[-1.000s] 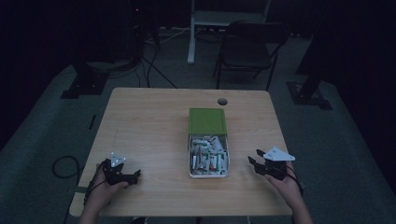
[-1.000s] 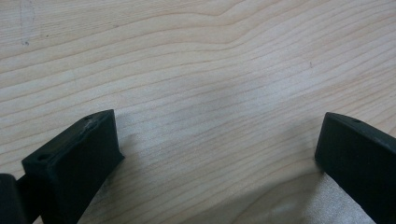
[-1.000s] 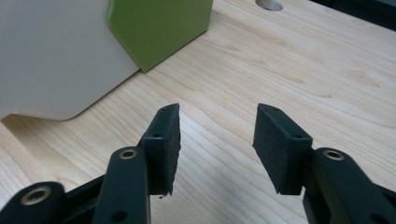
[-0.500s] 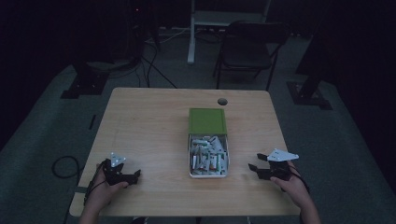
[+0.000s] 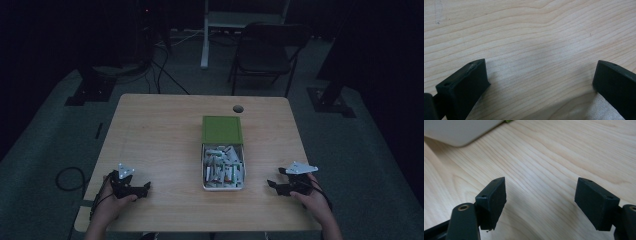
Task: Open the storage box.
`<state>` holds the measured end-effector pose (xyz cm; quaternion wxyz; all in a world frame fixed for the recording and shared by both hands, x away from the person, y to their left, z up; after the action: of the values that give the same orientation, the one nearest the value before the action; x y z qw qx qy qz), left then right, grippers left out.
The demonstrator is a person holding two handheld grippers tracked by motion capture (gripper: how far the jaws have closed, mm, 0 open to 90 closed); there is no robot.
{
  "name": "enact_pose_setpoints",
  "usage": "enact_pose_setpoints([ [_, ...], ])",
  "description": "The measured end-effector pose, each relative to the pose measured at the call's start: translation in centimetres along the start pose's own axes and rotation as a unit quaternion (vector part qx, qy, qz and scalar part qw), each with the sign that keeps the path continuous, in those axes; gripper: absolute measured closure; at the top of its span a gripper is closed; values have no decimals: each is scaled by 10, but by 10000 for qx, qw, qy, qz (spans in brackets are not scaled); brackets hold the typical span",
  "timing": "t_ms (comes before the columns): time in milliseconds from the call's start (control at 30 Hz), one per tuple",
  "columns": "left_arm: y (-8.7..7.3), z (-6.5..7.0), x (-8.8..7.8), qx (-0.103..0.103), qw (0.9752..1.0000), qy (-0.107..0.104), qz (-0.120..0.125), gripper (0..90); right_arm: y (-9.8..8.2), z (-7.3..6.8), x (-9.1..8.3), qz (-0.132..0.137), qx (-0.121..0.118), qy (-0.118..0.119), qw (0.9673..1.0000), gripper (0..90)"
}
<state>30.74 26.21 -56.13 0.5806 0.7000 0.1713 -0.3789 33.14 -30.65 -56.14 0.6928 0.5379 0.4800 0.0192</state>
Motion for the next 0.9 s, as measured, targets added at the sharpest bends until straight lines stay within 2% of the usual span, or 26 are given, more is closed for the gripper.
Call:
enact_pose_setpoints([
  [133, 0, 0, 0, 1, 10000, -1, 0, 1, -1, 1, -2, 70, 128, 30, 9999, 235],
  [233, 0, 0, 0, 2, 10000, -1, 0, 1, -3, 4, -2, -80, 137, -92, 9998, 219],
  [333, 0, 0, 0, 0, 10000, 0, 2, 1, -4, 6, -3, -137, 225, -92, 9996, 205],
  [467, 0, 0, 0, 2, 10000, 0, 2, 1, -4, 3, 0, -245, 50, -136, 9996, 143],
  [667, 0, 0, 0, 3, 10000, 4, -8, 1, 0, -4, 5, -281, 260, -338, 9987, 118],
  [900, -1, 0, -1, 18, 10000, -13, -19, 1, 0, -4, 5, -278, 259, -342, 9987, 119],
])
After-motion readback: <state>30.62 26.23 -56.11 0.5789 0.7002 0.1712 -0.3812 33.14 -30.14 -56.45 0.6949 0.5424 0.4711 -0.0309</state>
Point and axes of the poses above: each handheld gripper's, and its own axes: x roughly forward along the jaws, y roughly out of its top, z roughly to its right, the point moved 2 cm from there along x, roughly forward along the jaws, and after that the axes turned 2 degrees about y, right-handed, at the moved point
